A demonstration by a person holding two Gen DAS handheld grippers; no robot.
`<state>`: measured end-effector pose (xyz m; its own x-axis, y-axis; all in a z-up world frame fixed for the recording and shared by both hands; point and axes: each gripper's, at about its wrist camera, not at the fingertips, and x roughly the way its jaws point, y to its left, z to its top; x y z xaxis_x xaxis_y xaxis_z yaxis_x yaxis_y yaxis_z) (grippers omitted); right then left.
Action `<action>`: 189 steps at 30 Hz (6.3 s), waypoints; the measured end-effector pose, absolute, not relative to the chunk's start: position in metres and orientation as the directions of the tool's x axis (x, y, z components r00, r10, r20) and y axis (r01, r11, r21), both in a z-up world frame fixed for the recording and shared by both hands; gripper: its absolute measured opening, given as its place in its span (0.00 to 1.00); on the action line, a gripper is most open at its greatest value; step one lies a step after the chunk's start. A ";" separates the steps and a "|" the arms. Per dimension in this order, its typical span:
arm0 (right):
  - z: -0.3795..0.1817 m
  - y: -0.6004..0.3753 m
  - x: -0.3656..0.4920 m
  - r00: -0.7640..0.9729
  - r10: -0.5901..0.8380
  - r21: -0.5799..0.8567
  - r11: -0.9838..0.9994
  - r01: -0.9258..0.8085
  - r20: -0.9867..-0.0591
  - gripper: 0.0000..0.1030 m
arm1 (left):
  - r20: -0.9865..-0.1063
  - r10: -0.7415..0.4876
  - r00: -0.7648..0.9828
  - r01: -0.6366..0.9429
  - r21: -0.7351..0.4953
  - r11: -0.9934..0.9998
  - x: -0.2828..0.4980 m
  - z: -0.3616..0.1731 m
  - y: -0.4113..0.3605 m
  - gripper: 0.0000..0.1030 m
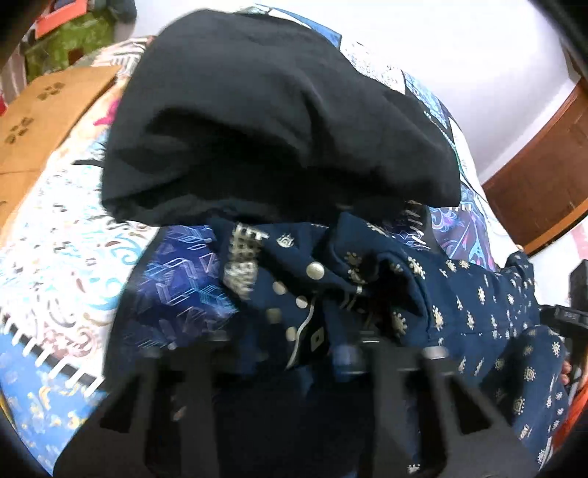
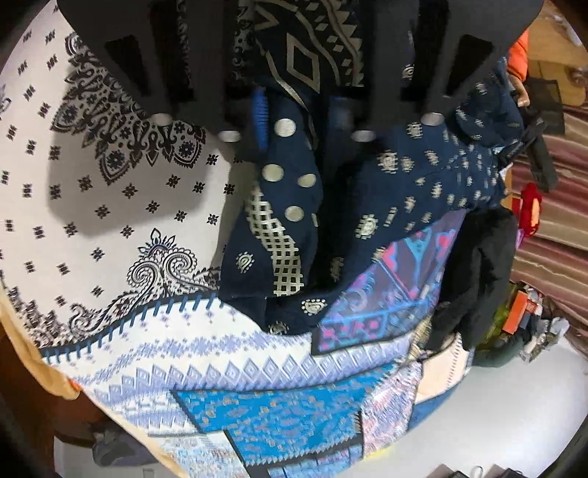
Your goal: Fold large clothes
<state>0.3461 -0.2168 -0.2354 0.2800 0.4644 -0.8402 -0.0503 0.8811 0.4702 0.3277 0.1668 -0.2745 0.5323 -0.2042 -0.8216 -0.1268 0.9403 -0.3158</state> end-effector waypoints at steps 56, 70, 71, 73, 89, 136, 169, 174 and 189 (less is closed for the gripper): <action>-0.090 -0.173 0.336 0.636 0.271 0.101 0.952 -0.291 -0.722 0.48 | -0.747 0.103 0.657 -0.141 0.012 0.990 0.318 -0.125 0.183 0.43; -0.071 -0.184 0.232 0.632 0.300 0.069 0.929 -0.363 -0.715 0.65 | -0.815 -0.048 0.577 -0.039 -0.086 0.996 0.208 -0.135 0.165 0.65; -0.077 -0.185 0.228 0.620 0.299 0.072 0.929 -0.363 -0.726 0.65 | -0.833 -0.068 0.550 -0.034 -0.103 0.994 0.203 -0.147 0.165 0.65; -0.088 -0.187 0.220 0.598 0.295 0.080 0.930 -0.359 -0.745 0.65 | -0.857 -0.095 0.507 -0.039 -0.133 0.990 0.196 -0.168 0.164 0.65; -0.184 -0.200 0.187 0.380 0.346 0.248 0.926 -0.284 -0.858 0.66 | -0.890 -0.377 0.256 -0.169 -0.425 0.889 0.158 -0.305 0.171 0.65; -0.162 -0.211 0.417 0.537 0.332 0.352 0.934 -0.069 -0.775 0.36 | -0.804 -0.055 0.592 -0.114 -0.150 0.982 0.363 -0.166 0.190 0.16; -0.167 -0.113 0.365 0.528 0.382 0.227 0.914 -0.336 -0.758 0.41 | -0.776 0.086 0.625 -0.125 0.009 0.992 0.350 -0.201 0.113 0.70; -0.154 -0.106 0.413 0.531 0.384 0.245 0.917 -0.314 -0.756 0.41 | -0.723 0.152 0.674 -0.179 0.041 0.983 0.399 -0.158 0.132 0.70; -0.094 -0.118 0.432 0.647 0.382 0.226 0.922 -0.314 -0.660 0.42 | -0.684 0.179 0.708 -0.223 0.024 0.974 0.417 -0.090 0.186 0.70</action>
<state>0.4317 -0.1183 -0.0938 0.6474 0.3815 -0.6597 -0.3137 0.9223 0.2256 0.4174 0.1858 -0.0903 0.7075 0.1792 -0.6836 -0.2233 0.9744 0.0243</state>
